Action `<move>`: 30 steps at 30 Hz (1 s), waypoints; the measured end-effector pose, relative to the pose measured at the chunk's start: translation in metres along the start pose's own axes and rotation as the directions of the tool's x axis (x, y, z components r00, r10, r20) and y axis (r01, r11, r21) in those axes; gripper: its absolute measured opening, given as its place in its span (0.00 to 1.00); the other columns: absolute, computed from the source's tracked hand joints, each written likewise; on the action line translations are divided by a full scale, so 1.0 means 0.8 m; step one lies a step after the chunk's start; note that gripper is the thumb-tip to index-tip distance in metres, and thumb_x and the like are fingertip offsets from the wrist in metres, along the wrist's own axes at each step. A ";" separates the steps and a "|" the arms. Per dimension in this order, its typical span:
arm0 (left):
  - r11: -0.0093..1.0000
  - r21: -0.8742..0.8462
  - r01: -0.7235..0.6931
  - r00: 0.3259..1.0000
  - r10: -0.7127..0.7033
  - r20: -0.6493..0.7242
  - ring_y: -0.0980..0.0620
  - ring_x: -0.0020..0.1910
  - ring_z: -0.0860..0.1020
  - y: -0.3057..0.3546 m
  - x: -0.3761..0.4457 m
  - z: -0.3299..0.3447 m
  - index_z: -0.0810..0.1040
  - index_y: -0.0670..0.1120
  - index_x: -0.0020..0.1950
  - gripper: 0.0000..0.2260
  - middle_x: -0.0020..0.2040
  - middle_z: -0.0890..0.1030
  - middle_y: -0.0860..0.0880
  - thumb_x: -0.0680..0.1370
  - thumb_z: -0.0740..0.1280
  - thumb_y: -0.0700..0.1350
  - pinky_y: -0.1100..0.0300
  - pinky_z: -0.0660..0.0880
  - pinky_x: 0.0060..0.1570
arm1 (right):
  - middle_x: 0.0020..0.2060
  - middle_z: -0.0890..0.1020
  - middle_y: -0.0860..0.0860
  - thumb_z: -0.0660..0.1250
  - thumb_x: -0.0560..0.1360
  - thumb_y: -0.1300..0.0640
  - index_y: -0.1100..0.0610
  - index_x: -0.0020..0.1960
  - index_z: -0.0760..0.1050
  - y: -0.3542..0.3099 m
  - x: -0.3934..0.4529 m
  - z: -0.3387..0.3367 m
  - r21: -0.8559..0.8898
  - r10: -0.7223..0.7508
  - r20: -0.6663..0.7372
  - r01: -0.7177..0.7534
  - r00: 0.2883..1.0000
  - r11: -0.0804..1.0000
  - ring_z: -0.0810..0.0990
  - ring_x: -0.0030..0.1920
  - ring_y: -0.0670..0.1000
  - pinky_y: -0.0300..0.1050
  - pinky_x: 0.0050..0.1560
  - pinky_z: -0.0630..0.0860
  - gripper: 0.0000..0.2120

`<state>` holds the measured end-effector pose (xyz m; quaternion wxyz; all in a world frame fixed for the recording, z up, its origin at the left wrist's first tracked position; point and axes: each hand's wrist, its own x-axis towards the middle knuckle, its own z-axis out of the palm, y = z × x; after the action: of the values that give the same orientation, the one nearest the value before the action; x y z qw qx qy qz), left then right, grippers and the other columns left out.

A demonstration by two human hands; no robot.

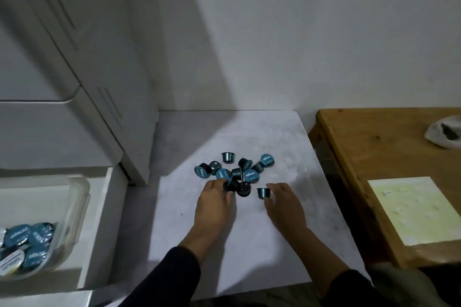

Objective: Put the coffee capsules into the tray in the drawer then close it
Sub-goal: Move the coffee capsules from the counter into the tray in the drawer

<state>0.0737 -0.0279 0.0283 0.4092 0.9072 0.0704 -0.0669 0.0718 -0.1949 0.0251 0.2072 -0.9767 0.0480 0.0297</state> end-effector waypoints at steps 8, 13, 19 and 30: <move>0.994 -0.111 0.026 0.995 -0.037 -0.098 0.52 0.54 0.76 0.001 0.008 0.030 0.75 0.52 0.62 0.15 0.57 0.77 0.49 0.75 0.65 0.44 0.67 0.66 0.53 | 0.50 0.78 0.58 0.70 0.70 0.63 0.56 0.54 0.77 0.015 0.011 0.021 0.138 -0.080 -0.013 0.082 0.997 0.987 0.80 0.42 0.56 0.39 0.41 0.75 0.13; 0.979 -0.202 0.005 0.986 -0.039 -0.164 0.57 0.51 0.75 0.002 0.011 0.036 0.79 0.49 0.59 0.14 0.55 0.78 0.48 0.75 0.65 0.40 0.71 0.67 0.55 | 0.48 0.78 0.56 0.70 0.69 0.65 0.56 0.51 0.79 0.019 0.008 0.025 0.191 -0.081 -0.067 0.093 0.994 0.977 0.77 0.47 0.49 0.26 0.42 0.66 0.12; 0.946 -0.322 0.031 0.969 -0.107 -0.221 0.54 0.53 0.76 0.000 0.008 0.039 0.82 0.39 0.50 0.10 0.54 0.76 0.47 0.74 0.64 0.30 0.84 0.63 0.53 | 0.46 0.81 0.51 0.74 0.66 0.63 0.54 0.47 0.80 0.026 0.000 0.030 0.272 -0.081 -0.116 0.110 0.990 0.956 0.79 0.46 0.47 0.29 0.46 0.71 0.11; 0.877 -0.459 0.143 0.948 -0.255 -0.191 0.62 0.42 0.77 0.005 0.008 0.036 0.83 0.45 0.44 0.04 0.45 0.82 0.51 0.73 0.69 0.38 0.82 0.68 0.45 | 0.44 0.84 0.49 0.71 0.69 0.62 0.53 0.45 0.83 0.019 -0.010 0.023 0.367 0.043 -0.065 -0.016 0.997 0.930 0.78 0.45 0.43 0.18 0.45 0.66 0.07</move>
<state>0.0787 -0.0518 0.0110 0.5824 0.7802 0.2273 0.0217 0.0612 -0.2003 0.0030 0.3835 -0.9205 0.0746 -0.0116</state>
